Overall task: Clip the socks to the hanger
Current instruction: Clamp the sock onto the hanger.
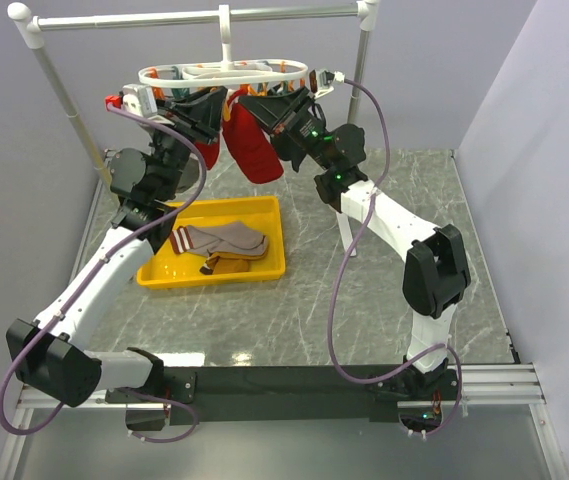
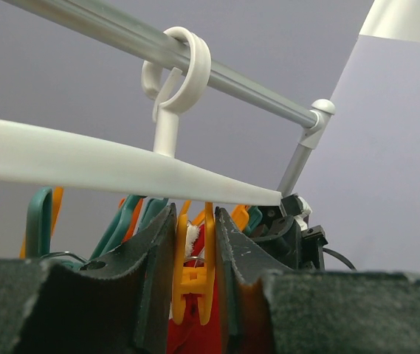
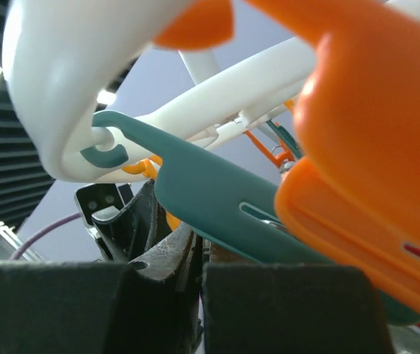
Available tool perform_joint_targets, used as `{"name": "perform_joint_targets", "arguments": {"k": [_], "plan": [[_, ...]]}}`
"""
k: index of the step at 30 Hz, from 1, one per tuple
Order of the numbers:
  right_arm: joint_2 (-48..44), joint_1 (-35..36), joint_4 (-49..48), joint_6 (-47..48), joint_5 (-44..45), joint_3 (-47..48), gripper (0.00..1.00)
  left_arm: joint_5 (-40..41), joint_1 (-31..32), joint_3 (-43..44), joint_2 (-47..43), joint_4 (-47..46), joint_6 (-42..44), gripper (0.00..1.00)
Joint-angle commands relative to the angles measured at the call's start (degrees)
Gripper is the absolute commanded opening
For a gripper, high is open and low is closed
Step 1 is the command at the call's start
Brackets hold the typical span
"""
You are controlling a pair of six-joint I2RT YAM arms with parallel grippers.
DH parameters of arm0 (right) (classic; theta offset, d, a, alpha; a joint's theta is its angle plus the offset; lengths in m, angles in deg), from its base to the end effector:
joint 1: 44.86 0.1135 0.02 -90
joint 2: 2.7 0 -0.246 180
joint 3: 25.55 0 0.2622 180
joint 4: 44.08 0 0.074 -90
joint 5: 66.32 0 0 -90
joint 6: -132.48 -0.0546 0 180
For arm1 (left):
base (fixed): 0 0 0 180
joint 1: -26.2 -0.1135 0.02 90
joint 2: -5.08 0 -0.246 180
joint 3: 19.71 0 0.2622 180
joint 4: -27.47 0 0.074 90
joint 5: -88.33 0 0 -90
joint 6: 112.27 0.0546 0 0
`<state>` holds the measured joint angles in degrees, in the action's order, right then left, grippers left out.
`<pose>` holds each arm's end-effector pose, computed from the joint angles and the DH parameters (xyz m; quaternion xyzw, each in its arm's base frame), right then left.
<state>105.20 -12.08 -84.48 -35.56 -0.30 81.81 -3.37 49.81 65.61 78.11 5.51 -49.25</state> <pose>0.3688 0.2639 0.4245 -0.0142 0.4550 0.7794 0.4305 0.2840 -0.1259 0.4770 -0.0006 0.4677 -0.3839 0.7962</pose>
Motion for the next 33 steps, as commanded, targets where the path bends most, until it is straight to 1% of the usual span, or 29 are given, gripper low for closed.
{"name": "perform_joint_targets", "arguments": {"k": [1,5,13,16,18,19,25,28,29,31,32,33], "plan": [[-3.75,0.45,-0.51,-2.64,0.52,-0.26,0.0,-1.64,0.64,0.15,-0.44,-4.02,1.67,0.15],[-3.75,0.45,-1.22,-5.45,0.35,-0.61,0.0,-1.91,1.08,-0.55,-0.52,-4.98,2.2,0.14],[-4.01,0.53,-1.39,-8.09,0.17,-1.4,0.0,-1.47,1.43,-1.78,-0.53,-8.06,2.72,0.12],[-3.75,0.62,-2.01,-9.76,0.08,-1.31,0.0,-1.82,1.43,-2.57,-0.61,-10.26,2.29,0.1],[-3.57,0.71,-3.06,-10.9,0.17,-1.31,0.0,-2.26,1.61,-2.75,-0.18,-10.88,2.02,0.06],[-3.4,0.71,-3.24,-11.17,0.26,-1.31,0.0,-2.44,1.61,-2.49,-0.09,-10.7,1.93,0.0],[-4.1,0.8,-2.1,-9.42,0.17,-1.14,0.0,-4.1,2.05,-1.61,0.0,-8.33,2.98,0.01],[-4.18,0.71,-0.78,-8.36,-0.27,-1.23,0.0,-4.55,2.22,-1.61,-0.52,-7.01,3.87,0.09],[-4.27,0.8,-0.43,-7.75,-0.44,-1.31,0.0,-4.46,2.31,-1.61,-1.05,-6.49,4.39,0.21],[-4.36,0.71,0.62,-7.13,-0.71,-1.32,0.0,-3.76,2.4,-1.52,-1.75,-4.9,4.66,0.32],[-4.19,0.8,0.98,-6.34,-0.97,-1.14,0.0,-3.32,2.4,-1.43,-2.02,-4.38,4.75,0.41],[-4.19,0.8,2.02,-5.9,-1.23,-0.79,0.0,-3.05,2.4,-1.52,-2.28,-4.02,4.75,0.46]]}}
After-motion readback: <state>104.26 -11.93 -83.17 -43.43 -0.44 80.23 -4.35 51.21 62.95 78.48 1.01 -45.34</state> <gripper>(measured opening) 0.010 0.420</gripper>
